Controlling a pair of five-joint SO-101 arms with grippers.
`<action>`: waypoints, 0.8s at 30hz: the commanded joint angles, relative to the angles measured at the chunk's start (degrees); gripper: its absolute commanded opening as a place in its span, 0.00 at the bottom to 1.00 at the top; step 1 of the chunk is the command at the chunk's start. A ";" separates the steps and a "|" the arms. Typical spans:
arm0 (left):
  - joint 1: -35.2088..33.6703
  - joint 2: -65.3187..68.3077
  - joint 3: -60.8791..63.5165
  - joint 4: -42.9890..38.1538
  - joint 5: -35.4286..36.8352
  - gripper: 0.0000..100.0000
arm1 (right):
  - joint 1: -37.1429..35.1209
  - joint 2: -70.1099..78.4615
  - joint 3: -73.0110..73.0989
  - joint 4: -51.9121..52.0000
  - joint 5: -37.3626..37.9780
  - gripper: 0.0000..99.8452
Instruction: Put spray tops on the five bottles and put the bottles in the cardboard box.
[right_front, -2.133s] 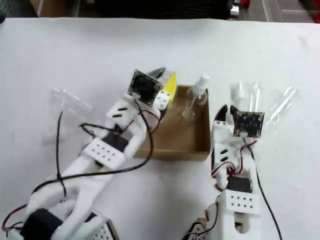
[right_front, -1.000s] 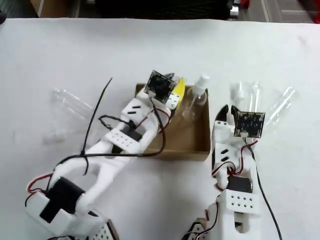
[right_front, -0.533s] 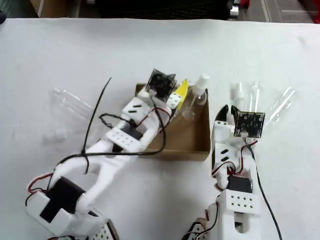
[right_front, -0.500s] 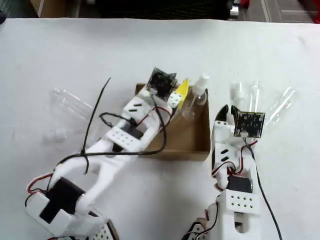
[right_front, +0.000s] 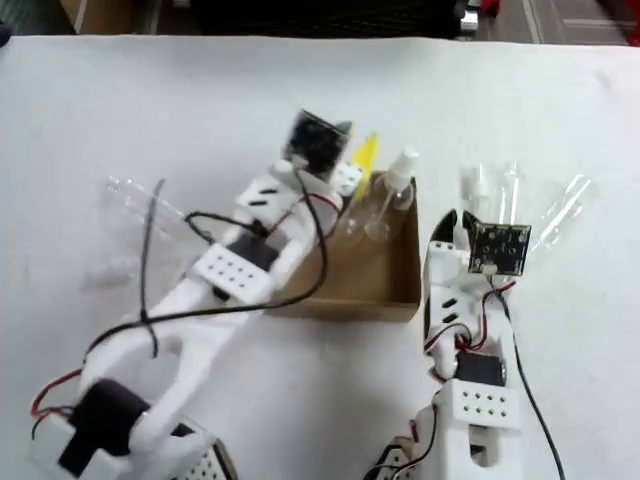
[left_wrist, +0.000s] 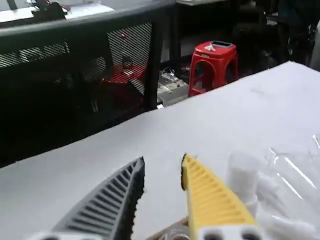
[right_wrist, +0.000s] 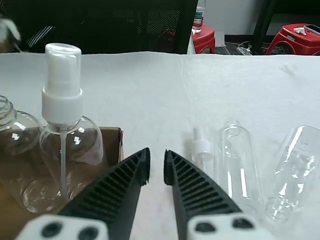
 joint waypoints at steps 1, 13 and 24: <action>-3.91 -7.25 -3.43 0.26 0.88 0.12 | 0.22 -0.31 -0.53 -1.27 0.62 0.04; -17.36 -33.54 -3.52 32.70 0.53 0.12 | 0.48 -0.48 -0.53 -1.27 0.62 0.04; -29.14 -37.49 11.16 41.93 0.79 0.12 | 0.57 -1.01 -0.53 -0.92 0.35 0.04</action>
